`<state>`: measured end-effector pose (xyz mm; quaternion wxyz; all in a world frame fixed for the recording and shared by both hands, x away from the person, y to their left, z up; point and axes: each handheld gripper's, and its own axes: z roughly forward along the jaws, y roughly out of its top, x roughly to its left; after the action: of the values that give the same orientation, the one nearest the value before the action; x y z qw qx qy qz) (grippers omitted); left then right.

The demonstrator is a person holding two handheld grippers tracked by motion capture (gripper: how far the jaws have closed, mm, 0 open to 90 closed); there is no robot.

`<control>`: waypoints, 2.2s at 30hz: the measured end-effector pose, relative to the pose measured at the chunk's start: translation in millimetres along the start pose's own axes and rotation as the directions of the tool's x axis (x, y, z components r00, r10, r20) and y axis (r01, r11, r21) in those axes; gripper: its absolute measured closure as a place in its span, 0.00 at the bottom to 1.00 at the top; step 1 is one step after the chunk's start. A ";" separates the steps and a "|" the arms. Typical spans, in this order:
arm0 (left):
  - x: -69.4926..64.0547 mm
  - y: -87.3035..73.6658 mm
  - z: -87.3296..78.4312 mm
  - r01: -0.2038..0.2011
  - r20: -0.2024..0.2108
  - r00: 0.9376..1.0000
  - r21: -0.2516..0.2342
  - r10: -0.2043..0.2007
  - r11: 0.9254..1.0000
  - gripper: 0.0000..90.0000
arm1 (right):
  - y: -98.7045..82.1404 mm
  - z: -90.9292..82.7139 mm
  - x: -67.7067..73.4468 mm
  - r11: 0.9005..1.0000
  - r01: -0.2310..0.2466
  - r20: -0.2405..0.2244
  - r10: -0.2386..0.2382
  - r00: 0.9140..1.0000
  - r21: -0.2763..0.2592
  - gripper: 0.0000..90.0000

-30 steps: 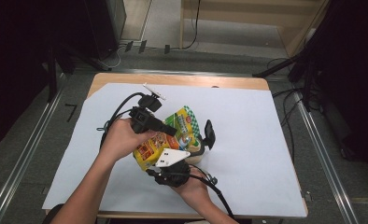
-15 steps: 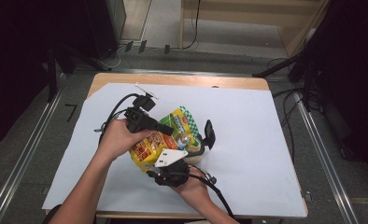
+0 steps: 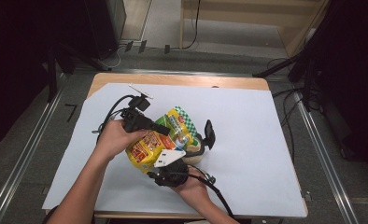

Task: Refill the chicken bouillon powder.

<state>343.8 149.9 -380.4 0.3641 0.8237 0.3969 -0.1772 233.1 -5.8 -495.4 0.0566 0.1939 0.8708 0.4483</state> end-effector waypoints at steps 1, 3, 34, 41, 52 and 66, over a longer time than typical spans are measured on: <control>0.0 0.2 1.3 -0.005 0.001 1.000 -0.002 0.005 1.000 0.90 | -1.0 0.6 -0.3 1.000 -0.009 -0.006 0.009 1.000 -0.003 0.72; -0.5 1.1 5.5 -0.010 0.003 1.000 -0.005 0.010 1.000 0.89 | -1.9 1.5 -0.1 1.000 0.003 0.006 -0.003 1.000 -0.004 0.72; -0.7 -0.3 -23.7 -0.054 0.101 0.993 -0.039 0.058 0.998 1.00 | -5.1 0.6 7.7 1.000 0.002 0.026 -0.001 1.000 -0.028 0.62; 0.1 -1.0 -25.9 -0.072 0.128 0.989 -0.046 0.077 0.996 1.00 | -3.4 -3.5 6.5 0.998 0.003 0.013 -0.002 1.000 -0.061 0.63; 0.1 -2.5 -33.3 -0.110 0.123 0.985 -0.065 0.118 0.992 1.00 | -1.3 -8.7 3.4 0.997 0.006 0.021 -0.004 1.000 -0.077 0.63; 18.0 -7.4 -49.7 -0.064 0.125 0.989 -0.126 0.080 0.990 1.00 | 2.3 -14.4 2.3 0.996 0.010 0.026 -0.008 1.000 -0.093 0.62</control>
<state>349.3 199.3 -360.9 0.4450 0.8004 0.3525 -0.1924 227.7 -14.6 -484.8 0.0787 0.1926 0.8491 0.4856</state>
